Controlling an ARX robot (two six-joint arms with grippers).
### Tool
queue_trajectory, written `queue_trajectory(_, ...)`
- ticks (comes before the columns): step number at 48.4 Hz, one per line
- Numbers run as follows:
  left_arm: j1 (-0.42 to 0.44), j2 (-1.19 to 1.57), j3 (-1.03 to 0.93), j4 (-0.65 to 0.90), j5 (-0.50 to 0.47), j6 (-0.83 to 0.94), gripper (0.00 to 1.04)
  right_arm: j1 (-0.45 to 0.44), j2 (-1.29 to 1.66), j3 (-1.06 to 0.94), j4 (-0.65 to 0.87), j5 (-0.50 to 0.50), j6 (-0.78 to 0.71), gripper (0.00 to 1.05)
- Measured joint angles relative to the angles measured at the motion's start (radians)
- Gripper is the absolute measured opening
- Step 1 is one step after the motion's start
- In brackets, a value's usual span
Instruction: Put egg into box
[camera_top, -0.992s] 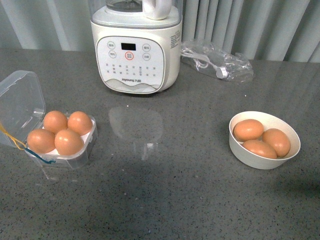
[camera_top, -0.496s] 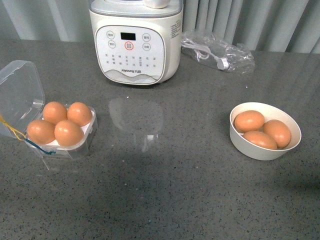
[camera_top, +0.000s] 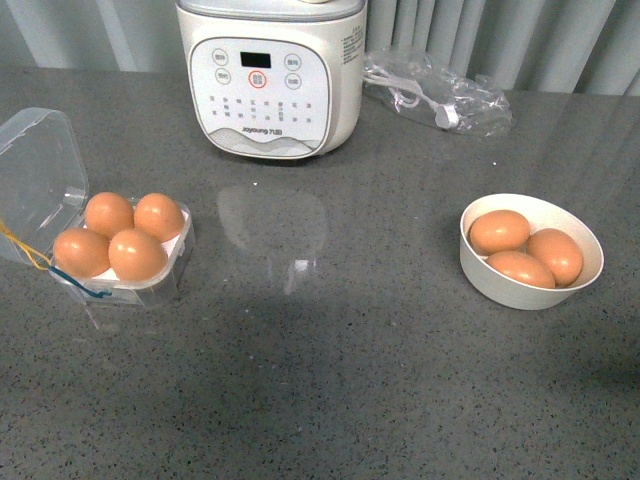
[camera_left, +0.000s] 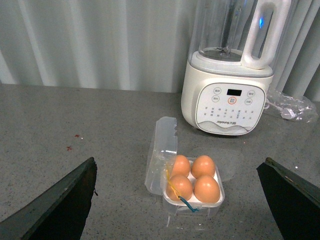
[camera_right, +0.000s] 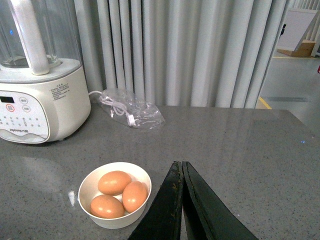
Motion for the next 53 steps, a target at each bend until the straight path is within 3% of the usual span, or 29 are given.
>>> queue_trajectory(7, 0.000, 0.000, 0.000, 0.000, 0.000, 0.000, 0.98, 0.000, -0.135, 0.000, -0.169, -0.002, 0.000, 0.03)
queue_trajectory(18, 0.000, 0.000, 0.000, 0.000, 0.000, 0.000, 0.98, 0.000, -0.171, 0.000, -0.178, -0.002, -0.001, 0.03)
queue_trajectory(24, 0.000, 0.000, 0.000, 0.000, 0.000, 0.000, 0.98, 0.000, -0.171, 0.000, -0.178, -0.002, 0.000, 0.21)
queue_trajectory(25, -0.013, 0.012, 0.003, -0.014, -0.035, -0.011, 0.98, 0.000, -0.171, 0.000, -0.178, -0.002, 0.000, 0.23)
queue_trajectory(28, -0.020, 0.168, 0.066, -0.164, -0.262, -0.154, 0.98, 0.000, -0.171, 0.000, -0.178, -0.002, 0.000, 0.38)
queue_trajectory(29, -0.006, 0.222, 0.079, -0.169, -0.283, -0.188, 0.98, 0.000, -0.171, 0.000, -0.178, -0.001, 0.000, 0.42)
queue_trajectory(35, 0.150, 0.610, 0.172, 0.010, -0.252, -0.350, 0.98, 0.000, -0.171, 0.000, -0.179, -0.002, 0.000, 0.70)
queue_trajectory(42, 0.209, 0.969, 0.298, 0.207, -0.241, -0.401, 0.98, 0.000, -0.171, 0.000, -0.178, -0.002, 0.000, 0.97)
queue_trajectory(53, 0.216, 1.328, 0.462, 0.287, -0.230, -0.410, 0.98, 0.000, -0.171, 0.000, -0.178, -0.002, 0.000, 0.97)
